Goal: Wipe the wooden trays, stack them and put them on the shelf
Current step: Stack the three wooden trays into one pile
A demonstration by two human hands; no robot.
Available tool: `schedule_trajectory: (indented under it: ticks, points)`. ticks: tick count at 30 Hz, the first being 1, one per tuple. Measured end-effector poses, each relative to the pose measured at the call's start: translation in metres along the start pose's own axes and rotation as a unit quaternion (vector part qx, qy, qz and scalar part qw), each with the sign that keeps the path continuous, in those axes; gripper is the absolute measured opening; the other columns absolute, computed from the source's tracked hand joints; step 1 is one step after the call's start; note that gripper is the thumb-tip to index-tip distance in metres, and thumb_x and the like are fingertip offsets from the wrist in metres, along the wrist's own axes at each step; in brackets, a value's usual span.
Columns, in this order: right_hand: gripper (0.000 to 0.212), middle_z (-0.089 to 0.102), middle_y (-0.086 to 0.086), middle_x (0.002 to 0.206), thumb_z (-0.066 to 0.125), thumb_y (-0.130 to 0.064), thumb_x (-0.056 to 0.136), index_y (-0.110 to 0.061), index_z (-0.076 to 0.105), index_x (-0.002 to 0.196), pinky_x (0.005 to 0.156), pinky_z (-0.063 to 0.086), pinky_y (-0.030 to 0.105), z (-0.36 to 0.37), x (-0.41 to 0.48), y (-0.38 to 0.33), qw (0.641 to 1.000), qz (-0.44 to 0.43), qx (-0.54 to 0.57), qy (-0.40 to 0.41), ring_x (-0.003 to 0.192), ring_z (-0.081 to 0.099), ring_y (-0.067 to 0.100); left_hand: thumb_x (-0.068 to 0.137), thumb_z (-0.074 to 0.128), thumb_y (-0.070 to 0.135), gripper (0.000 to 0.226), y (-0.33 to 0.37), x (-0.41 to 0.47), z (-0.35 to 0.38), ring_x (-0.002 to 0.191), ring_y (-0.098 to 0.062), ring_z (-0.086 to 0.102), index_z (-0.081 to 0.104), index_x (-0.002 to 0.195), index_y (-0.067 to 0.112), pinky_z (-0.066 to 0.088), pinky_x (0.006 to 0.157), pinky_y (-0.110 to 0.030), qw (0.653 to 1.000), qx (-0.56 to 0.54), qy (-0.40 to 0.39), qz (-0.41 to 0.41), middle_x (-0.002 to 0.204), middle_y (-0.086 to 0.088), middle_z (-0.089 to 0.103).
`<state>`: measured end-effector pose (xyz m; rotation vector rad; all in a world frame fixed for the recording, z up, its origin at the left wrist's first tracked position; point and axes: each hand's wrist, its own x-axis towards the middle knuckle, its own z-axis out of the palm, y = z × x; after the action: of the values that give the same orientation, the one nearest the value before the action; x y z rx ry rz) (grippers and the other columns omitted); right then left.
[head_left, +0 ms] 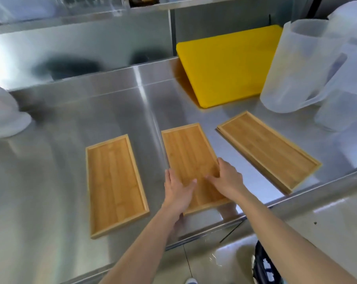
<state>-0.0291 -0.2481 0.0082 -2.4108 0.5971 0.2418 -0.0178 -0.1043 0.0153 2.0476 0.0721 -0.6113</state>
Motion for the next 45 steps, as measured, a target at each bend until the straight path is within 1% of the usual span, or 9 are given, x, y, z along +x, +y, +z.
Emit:
schedule_trajectory:
  ticks: [3, 9, 14, 16, 20, 23, 28, 32, 45]
  points:
    - [0.068, 0.047, 0.011, 0.136, 0.058, -0.043, 0.078, -0.015, 0.032, 0.135, 0.101, 0.039, 0.050, 0.006, -0.001, -0.010, 0.997, 0.031, 0.070, 0.007, 0.123, 0.045, 0.033, 0.087, 0.061, 0.040, 0.090, 0.012, -0.001, 0.013, 0.146, -0.022, 0.006, 0.000, 0.150, 0.018, 0.016, 0.118, -0.043, 0.992, -0.112, -0.006, -0.060, 0.159, 0.001, -0.008]
    - [0.067, 0.041, 0.009, 0.140, 0.060, -0.031, 0.083, -0.013, 0.027, 0.138, 0.101, 0.038, 0.042, -0.012, 0.005, -0.009, 0.952, 0.126, 0.274, -0.051, 0.126, 0.041, 0.031, 0.069, 0.065, 0.038, 0.083, 0.028, 0.008, 0.000, 0.123, -0.038, 0.045, 0.018, 0.137, 0.026, 0.042, 0.098, -0.058, 0.952, -0.249, 0.033, -0.172, 0.143, -0.013, 0.037]
    - [0.060, 0.039, 0.009, 0.143, 0.055, -0.026, 0.089, -0.010, 0.027, 0.140, 0.102, 0.035, 0.040, -0.020, 0.003, 0.004, 0.922, 0.153, 0.339, -0.108, 0.128, 0.039, 0.029, 0.087, 0.058, 0.031, 0.044, 0.025, 0.001, -0.010, 0.093, -0.027, 0.057, 0.041, 0.123, 0.012, 0.051, 0.073, -0.042, 0.937, -0.261, 0.037, -0.231, 0.114, -0.009, 0.059]
    - [0.051, 0.043, 0.009, 0.138, 0.050, -0.024, 0.092, -0.010, 0.031, 0.137, 0.100, 0.037, 0.039, -0.019, 0.000, 0.008, 0.933, 0.128, 0.318, -0.111, 0.125, 0.043, 0.028, 0.094, 0.050, 0.025, 0.028, 0.023, -0.006, -0.003, 0.089, -0.026, 0.059, 0.052, 0.117, 0.007, 0.049, 0.073, -0.040, 0.943, -0.242, 0.036, -0.225, 0.101, -0.010, 0.063]
    - [0.029, 0.054, 0.009, 0.118, 0.042, -0.020, 0.094, -0.010, 0.044, 0.121, 0.080, 0.041, 0.033, -0.029, -0.004, 0.015, 0.960, 0.068, 0.253, -0.098, 0.091, 0.051, 0.018, 0.096, 0.049, 0.024, 0.039, 0.026, -0.015, 0.017, 0.104, -0.033, 0.059, 0.050, 0.126, 0.001, 0.049, 0.089, -0.045, 0.956, -0.208, 0.056, -0.199, 0.117, -0.016, 0.062]
    - [0.024, 0.057, 0.009, 0.113, 0.038, -0.018, 0.094, -0.011, 0.048, 0.115, 0.075, 0.040, 0.033, -0.053, 0.001, 0.021, 0.976, 0.035, 0.205, -0.071, 0.090, 0.052, 0.021, 0.096, 0.046, 0.035, 0.041, 0.037, -0.015, 0.036, 0.103, -0.029, 0.059, 0.047, 0.125, 0.006, 0.048, 0.094, -0.048, 0.961, -0.206, 0.100, -0.153, 0.113, -0.010, 0.061]
    - [0.031, 0.056, 0.014, 0.121, 0.035, -0.015, 0.097, -0.005, 0.047, 0.124, 0.086, 0.040, 0.036, -0.112, 0.010, 0.034, 0.990, -0.028, 0.131, 0.041, 0.110, 0.052, 0.032, 0.098, 0.040, 0.035, 0.030, 0.077, -0.012, 0.064, 0.083, -0.016, 0.058, 0.048, 0.115, 0.012, 0.049, 0.069, -0.034, 0.973, -0.194, 0.117, -0.052, 0.094, 0.003, 0.059]
    - [0.021, 0.050, 0.012, 0.084, 0.035, -0.015, 0.097, -0.002, 0.050, 0.088, 0.066, 0.034, 0.033, -0.151, 0.033, 0.070, 0.991, -0.043, 0.074, 0.100, 0.081, 0.050, 0.029, 0.095, 0.044, 0.029, 0.026, 0.110, -0.009, 0.095, 0.081, -0.027, 0.069, 0.057, 0.106, 0.010, 0.060, 0.064, -0.038, 0.992, -0.111, 0.036, -0.047, 0.098, -0.009, 0.069]
    - [0.025, 0.061, 0.019, 0.103, 0.039, -0.014, 0.095, 0.000, 0.059, 0.098, 0.075, 0.038, 0.035, -0.181, 0.071, 0.156, 0.993, -0.001, 0.000, 0.121, 0.099, 0.055, 0.037, 0.096, 0.035, 0.028, 0.035, 0.138, 0.013, 0.177, 0.050, -0.020, 0.066, 0.055, 0.108, 0.002, 0.058, 0.068, -0.032, 0.997, 0.068, -0.014, -0.028, 0.076, -0.012, 0.065]
